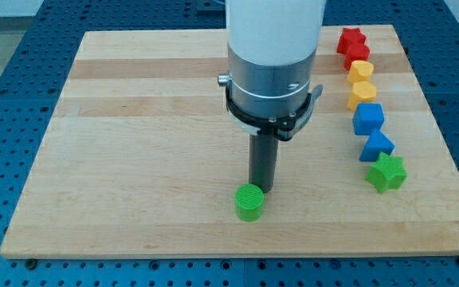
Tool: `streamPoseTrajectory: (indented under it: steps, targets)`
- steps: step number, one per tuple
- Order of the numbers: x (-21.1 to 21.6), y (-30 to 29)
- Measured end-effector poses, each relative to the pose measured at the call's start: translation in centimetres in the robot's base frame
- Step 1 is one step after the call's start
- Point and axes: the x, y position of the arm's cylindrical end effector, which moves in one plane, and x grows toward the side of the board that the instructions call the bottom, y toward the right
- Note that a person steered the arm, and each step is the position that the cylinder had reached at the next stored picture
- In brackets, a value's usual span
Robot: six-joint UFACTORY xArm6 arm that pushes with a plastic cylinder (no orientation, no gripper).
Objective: Push the green circle down a bit
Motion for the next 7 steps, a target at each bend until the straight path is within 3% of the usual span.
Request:
streamPoseTrajectory:
  steps: [7]
  targets:
    - [1.17,-0.22]
